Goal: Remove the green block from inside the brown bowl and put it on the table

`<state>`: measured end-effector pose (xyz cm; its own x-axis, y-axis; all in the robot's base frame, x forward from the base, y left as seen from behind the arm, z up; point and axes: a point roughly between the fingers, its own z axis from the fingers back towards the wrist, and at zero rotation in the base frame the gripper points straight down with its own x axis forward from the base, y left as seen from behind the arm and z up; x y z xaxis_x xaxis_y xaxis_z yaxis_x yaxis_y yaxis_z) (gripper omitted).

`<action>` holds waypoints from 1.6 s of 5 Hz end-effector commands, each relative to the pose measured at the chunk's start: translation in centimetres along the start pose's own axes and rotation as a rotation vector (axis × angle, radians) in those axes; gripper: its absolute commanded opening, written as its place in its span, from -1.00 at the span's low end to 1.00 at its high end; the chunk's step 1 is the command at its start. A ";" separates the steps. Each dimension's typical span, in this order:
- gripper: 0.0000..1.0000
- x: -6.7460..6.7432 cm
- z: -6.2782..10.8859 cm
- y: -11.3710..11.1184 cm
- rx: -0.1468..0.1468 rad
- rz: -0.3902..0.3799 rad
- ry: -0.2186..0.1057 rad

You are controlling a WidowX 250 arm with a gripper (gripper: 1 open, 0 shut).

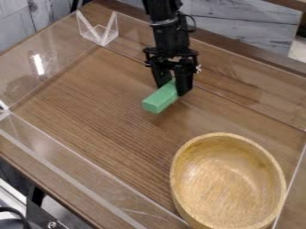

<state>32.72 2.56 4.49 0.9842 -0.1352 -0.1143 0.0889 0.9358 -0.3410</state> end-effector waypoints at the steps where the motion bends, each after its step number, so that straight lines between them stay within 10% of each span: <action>1: -1.00 0.9 2.2 0.1 0.016 -0.011 -0.068; 8: -1.00 0.9 2.6 1.1 -0.015 0.006 -0.054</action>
<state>33.03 3.75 4.73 0.9840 -0.1224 -0.1293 0.0665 0.9264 -0.3705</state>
